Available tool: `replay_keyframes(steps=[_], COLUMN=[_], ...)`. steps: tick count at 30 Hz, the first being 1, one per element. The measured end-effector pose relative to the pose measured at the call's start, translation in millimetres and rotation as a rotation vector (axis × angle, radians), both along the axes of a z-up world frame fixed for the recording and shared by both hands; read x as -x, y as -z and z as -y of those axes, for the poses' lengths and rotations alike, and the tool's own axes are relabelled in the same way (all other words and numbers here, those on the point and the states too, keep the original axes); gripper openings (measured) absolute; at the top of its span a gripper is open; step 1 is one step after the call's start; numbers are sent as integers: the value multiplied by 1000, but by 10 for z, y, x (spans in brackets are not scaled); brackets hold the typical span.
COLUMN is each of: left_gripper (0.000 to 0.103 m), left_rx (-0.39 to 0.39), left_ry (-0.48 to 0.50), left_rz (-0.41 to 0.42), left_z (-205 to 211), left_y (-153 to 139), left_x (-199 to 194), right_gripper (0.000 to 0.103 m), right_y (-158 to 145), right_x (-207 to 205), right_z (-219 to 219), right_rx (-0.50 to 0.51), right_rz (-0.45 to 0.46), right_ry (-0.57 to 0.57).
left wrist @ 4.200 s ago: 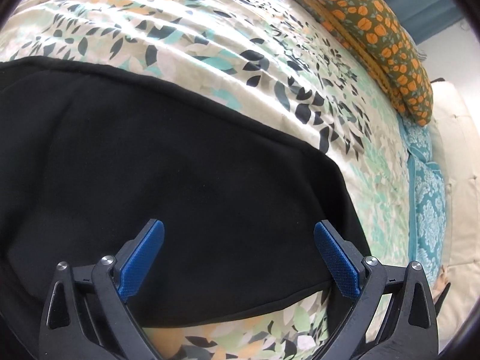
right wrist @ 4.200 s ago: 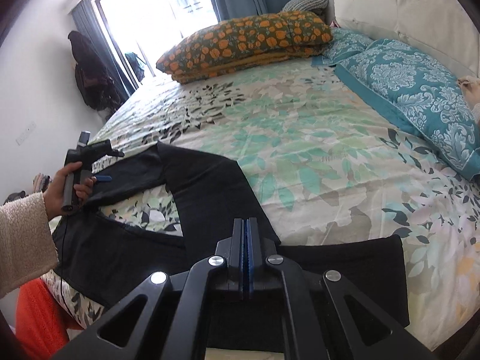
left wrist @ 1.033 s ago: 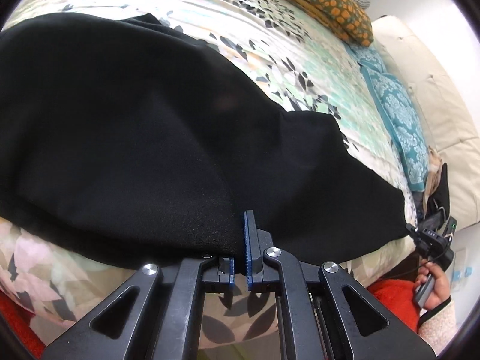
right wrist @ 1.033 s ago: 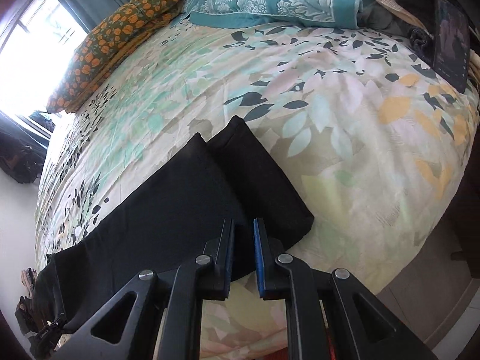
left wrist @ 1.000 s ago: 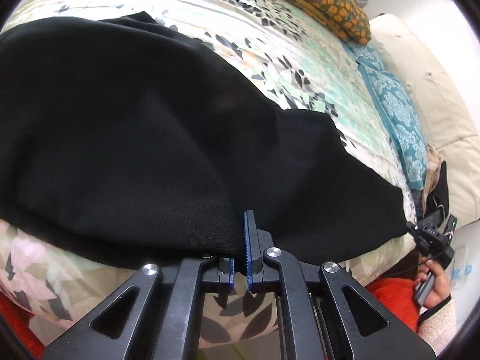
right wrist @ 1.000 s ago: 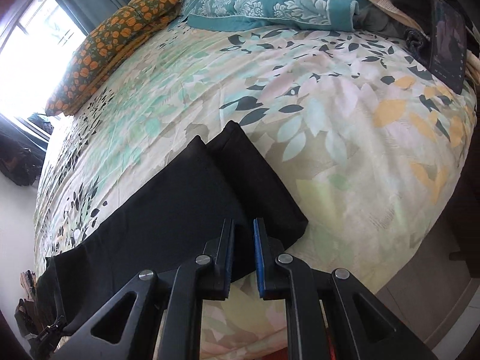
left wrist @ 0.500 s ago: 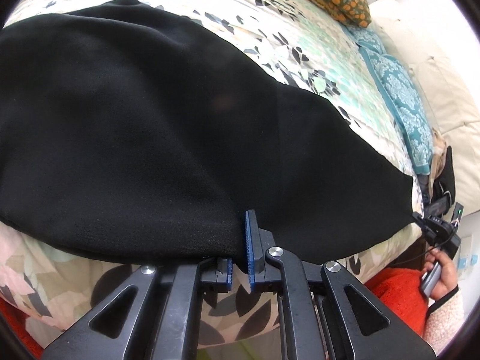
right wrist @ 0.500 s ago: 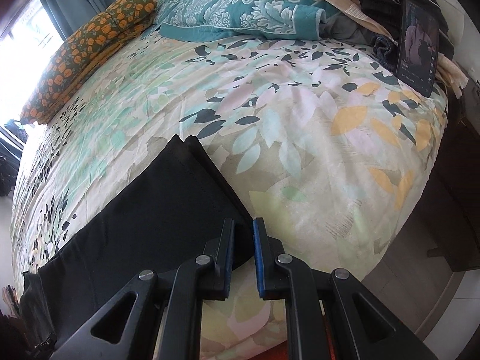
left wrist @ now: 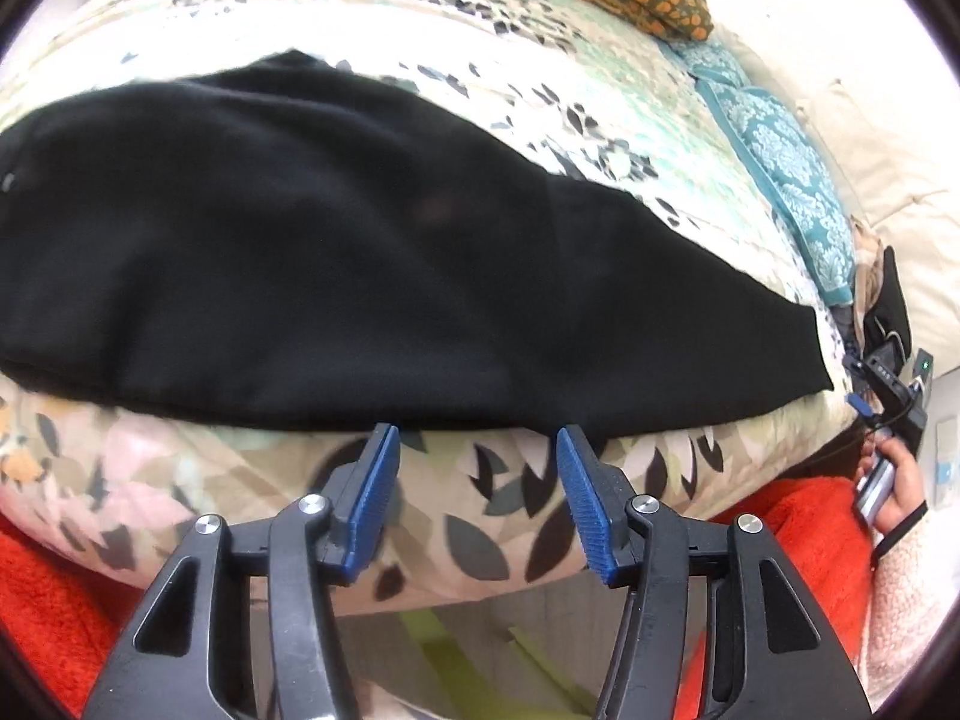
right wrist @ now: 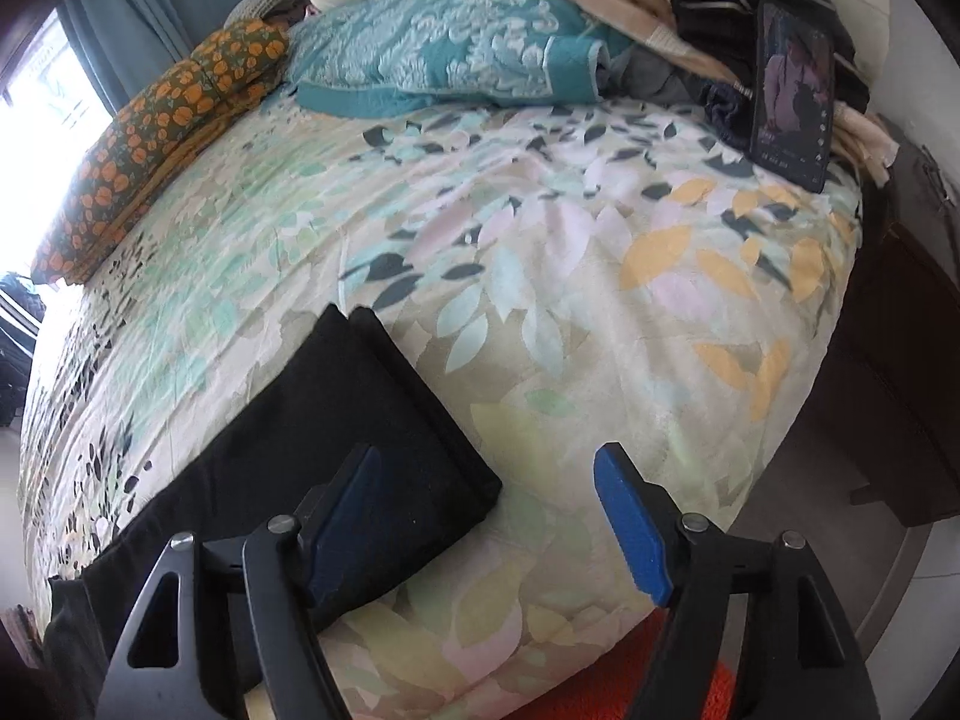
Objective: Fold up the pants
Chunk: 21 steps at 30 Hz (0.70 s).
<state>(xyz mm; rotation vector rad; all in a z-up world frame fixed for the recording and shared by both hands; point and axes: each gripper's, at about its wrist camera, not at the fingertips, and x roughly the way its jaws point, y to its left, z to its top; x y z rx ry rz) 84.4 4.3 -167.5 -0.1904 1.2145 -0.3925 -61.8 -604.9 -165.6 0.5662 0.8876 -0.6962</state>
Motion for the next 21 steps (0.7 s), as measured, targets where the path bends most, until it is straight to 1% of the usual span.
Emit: replay_keyframes(steps=[1,2,4,5,7,9,10,11,12,13,14,15,16,17,18,19,20,21], left_gripper=[59,60,61,62,62,62,65,65,65,63,63,64,69,71,72,72,72,72], left_rx=[-26,-53,-92,-115,-219,-317,-369,-374,-369,-366,-332,-268,-215,-196,-199,-216,-235,-254], left_ry=[-16,-27,-28,-1,64,121,121,110,86,60,37,31,41,59,83,103,115,115], left_rz=[44,81,128,135,134,124,105,105,99,77,71,88,109,126,139,138,121,92], left_z=[-75,-132,-165,-125,28,196,231,202,181,145,93,59,88,158,269,405,538,630], left_y=[-64,-102,-104,-51,132,357,457,478,433,381,299,200,124,78,72,113,198,317], left_x=[-36,-88,-244,-324,-465,-541,-567,-558,-547,-538,-530,-520,-568,-618,-686,-782,-902,-1058], right_gripper=[73,73,74,76,76,76,76,76,76,83,84,84,86,87,88,91,95,96], right_y=[-93,-160,-199,-161,3,245,404,611,785,809,783,766,759,751,758,776,788,797], right_x=[-48,-125,-361,-511,-811,-1073,-1181,-1253,-1297,-1267,-1229,-1205,-1179,-1162,-1146,-1127,-1123,-1119], right_z=[-117,-269,-683,-945,-1525,-1988,-2125,-2184,-2165,-2080,-2007,-1962,-1948,-1938,-1937,-1938,-1932,-1925], right_rx=[31,39,26,16,27,51,54,56,48,31,29,34,41,47,58,69,73,69], right_rz=[10,29,49,37,-16,-78,-117,-183,-236,-184,-163,-176,-178,-174,-172,-169,-162,-154], right_ry=[-55,-128,-302,-408,-606,-736,-766,-767,-744,-707,-660,-634,-634,-647,-659,-662,-656,-646])
